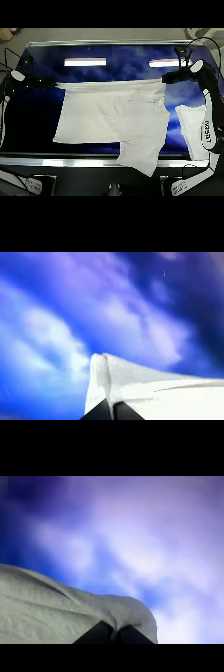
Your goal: Fold the shirts.
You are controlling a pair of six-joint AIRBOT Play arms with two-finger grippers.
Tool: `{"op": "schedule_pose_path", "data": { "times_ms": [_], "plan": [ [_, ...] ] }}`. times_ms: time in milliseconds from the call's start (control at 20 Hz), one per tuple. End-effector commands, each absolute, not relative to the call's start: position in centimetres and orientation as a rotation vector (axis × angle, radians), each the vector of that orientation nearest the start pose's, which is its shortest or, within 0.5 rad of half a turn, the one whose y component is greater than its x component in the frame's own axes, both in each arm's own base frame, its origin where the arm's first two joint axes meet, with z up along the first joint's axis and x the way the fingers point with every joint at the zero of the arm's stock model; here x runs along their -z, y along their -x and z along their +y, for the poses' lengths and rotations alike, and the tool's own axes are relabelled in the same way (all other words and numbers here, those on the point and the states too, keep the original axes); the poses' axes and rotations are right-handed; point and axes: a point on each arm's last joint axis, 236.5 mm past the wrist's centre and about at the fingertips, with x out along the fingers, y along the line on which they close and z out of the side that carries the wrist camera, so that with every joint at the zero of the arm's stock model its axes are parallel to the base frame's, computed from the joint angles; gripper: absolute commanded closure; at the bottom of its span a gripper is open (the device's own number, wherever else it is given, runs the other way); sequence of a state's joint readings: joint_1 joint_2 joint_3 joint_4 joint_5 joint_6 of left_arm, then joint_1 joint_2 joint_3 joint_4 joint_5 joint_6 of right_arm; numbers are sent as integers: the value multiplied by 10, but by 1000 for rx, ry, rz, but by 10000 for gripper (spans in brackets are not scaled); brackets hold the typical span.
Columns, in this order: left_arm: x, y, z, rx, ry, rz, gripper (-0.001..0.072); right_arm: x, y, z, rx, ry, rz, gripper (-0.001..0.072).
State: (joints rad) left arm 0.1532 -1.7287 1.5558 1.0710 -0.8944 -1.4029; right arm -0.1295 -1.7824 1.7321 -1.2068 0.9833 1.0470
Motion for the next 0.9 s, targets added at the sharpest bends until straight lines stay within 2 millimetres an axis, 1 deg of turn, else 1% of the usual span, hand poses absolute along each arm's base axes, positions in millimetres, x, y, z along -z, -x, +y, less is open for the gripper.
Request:
{"op": "schedule_pose_path", "data": {
  "times_ms": [0, 50, 100, 150, 200, 300, 350, 450, 550, 700, 750, 800, 850],
  "plan": [
    [15, -507, -21, 295, 331, 1178, 669, 0, -512, -11, -373, 160, 1175, 691],
    [21, -485, -23, 325, 337, 1267, 669, 6, -491, -19, -377, 197, 1269, 691],
    [27, -465, -26, 356, 340, 1356, 670, 15, -466, -25, -389, 218, 1386, 691],
    [33, -449, -27, 373, 334, 1428, 670, 25, -448, -24, -412, 208, 1468, 691],
    [42, -437, -26, 378, 325, 1485, 670, 36, -432, -22, -439, 189, 1538, 692],
    [54, -424, -26, 375, 330, 1542, 670, 55, -412, -10, -477, 123, 1612, 692],
    [59, -420, -26, 375, 334, 1555, 670, 63, -406, -3, -483, 78, 1629, 692],
    [63, -419, -26, 370, 340, 1557, 670, 74, -400, 11, -501, 4, 1631, 691],
    [64, -421, -28, 371, 336, 1553, 670, 80, -399, 14, -482, -31, 1634, 691],
    [64, -420, -31, 376, 331, 1555, 669, 78, -397, 14, -481, -38, 1643, 689],
    [64, -421, -30, 375, 331, 1554, 660, 77, -397, 16, -485, -43, 1640, 634],
    [64, -421, -29, 369, 337, 1555, 497, 73, -398, 18, -494, -47, 1626, 476],
    [61, -420, -27, 349, 361, 1565, 225, 67, -400, 17, -490, -42, 1612, 327]
  ]
}}
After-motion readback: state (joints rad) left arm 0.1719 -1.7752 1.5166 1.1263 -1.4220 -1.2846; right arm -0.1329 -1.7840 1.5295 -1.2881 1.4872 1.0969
